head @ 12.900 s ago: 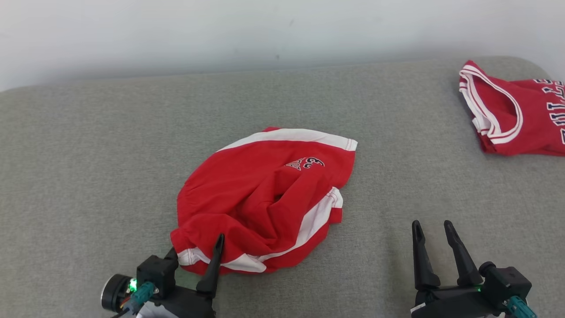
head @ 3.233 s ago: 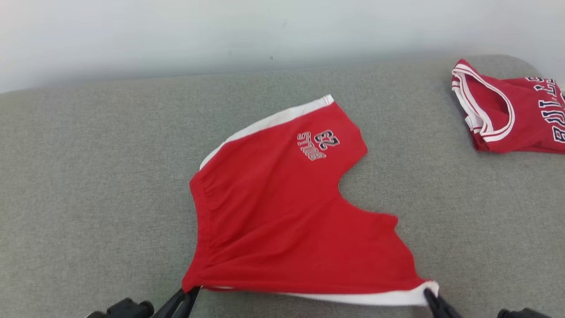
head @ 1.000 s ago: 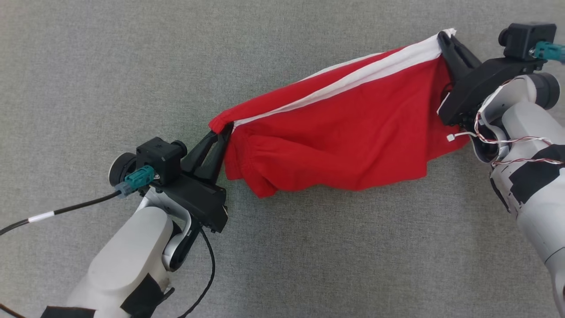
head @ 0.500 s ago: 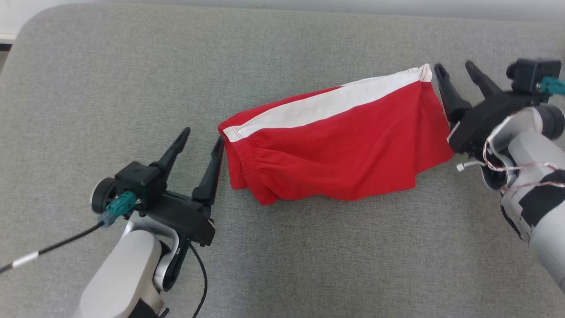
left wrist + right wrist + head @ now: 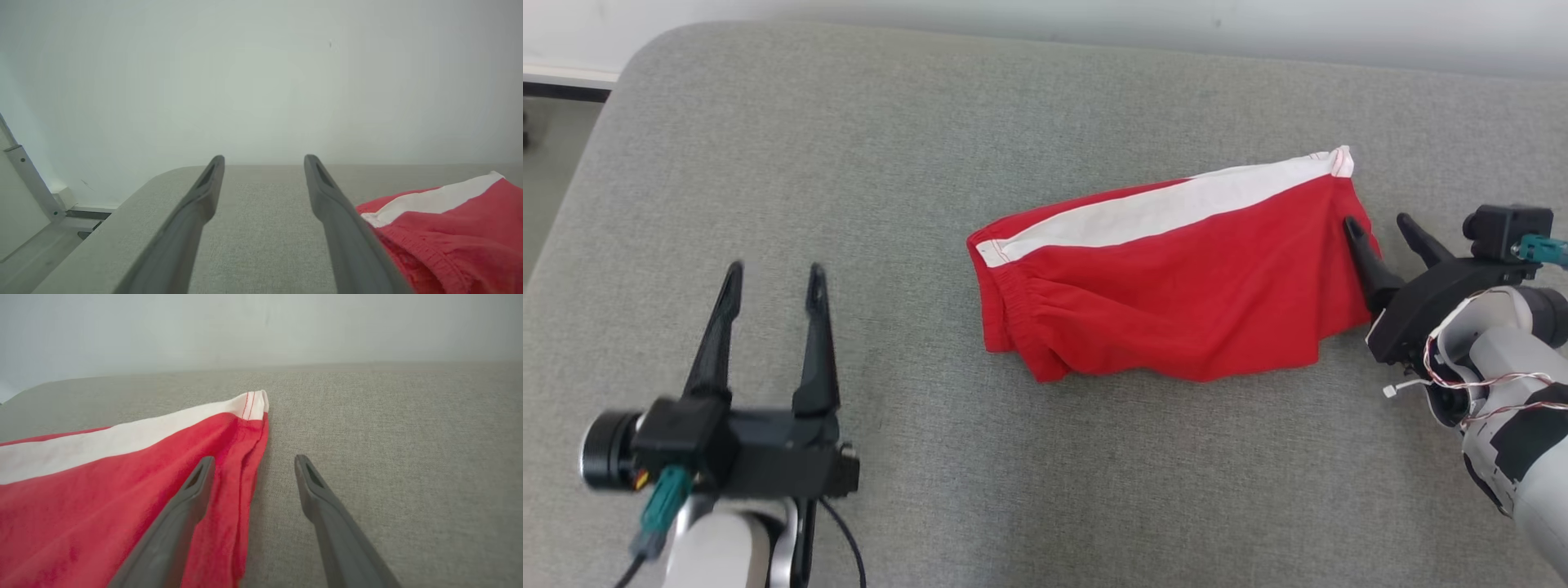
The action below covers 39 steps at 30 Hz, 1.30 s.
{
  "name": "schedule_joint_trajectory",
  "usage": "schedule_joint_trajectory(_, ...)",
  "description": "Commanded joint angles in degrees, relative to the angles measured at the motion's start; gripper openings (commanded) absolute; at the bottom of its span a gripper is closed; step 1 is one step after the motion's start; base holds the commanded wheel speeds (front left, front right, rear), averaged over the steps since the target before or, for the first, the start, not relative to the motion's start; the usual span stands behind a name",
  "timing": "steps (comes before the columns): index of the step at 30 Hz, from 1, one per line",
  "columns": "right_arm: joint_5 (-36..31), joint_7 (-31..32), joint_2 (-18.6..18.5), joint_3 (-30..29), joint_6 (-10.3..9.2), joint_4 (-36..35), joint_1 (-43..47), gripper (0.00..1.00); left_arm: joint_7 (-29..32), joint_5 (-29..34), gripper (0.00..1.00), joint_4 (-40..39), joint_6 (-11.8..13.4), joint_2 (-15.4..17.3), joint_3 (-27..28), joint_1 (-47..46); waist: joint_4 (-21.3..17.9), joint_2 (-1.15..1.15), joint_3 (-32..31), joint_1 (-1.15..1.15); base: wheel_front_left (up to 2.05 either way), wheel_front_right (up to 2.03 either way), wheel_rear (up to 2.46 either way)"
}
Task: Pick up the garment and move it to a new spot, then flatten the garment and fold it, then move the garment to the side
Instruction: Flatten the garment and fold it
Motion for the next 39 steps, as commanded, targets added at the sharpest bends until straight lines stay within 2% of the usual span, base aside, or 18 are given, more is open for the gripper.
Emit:
schedule_joint_trajectory(1,0.6,-0.1,0.0,0.1,-0.16,0.3,0.7,1.00,-0.2,0.7,1.00,-0.5,0.2,-0.6,0.4,1.5,0.3,0.00,-0.2,0.01,0.00,0.00,0.00)
schedule_joint_trajectory(8,2.0,3.0,1.2,1.9,-0.16,3.2,1.9,1.00,-0.2,4.5,1.00,-2.3,-1.0,-3.5,5.2,7.6,1.2,0.00,-0.6,0.01,0.00,0.00,0.00)
schedule_joint_trajectory(10,3.0,5.4,2.2,2.7,-0.16,3.6,2.9,0.39,-0.2,5.7,1.00,-2.1,-1.3,-4.4,6.4,9.4,1.3,0.00,-1.1,0.01,0.00,0.00,0.00)
schedule_joint_trajectory(11,3.3,5.7,2.4,2.9,-0.16,3.3,3.1,0.00,-0.2,5.9,1.00,-1.9,-1.6,-4.7,6.6,9.8,1.2,0.00,-1.3,0.01,0.00,0.00,0.00)
schedule_joint_trajectory(21,7.3,3.7,1.9,2.4,-0.16,0.4,4.6,0.00,-0.2,7.8,1.00,-1.0,-2.7,-6.0,8.9,12.0,-1.0,0.00,-4.6,0.01,0.00,0.00,0.00)
schedule_joint_trajectory(31,12.0,1.1,-2.4,2.4,-0.16,-8.3,13.0,0.00,-0.2,8.9,1.00,-1.2,-3.1,-6.4,10.9,14.1,-5.2,0.00,-6.9,0.01,0.00,0.00,0.00)
schedule_joint_trajectory(39,12.8,-0.3,-6.4,2.3,-0.16,-14.2,20.2,0.00,-0.2,9.2,1.00,-1.5,-3.3,-6.5,11.8,15.4,-7.2,0.00,-7.5,0.01,0.00,0.00,0.00)
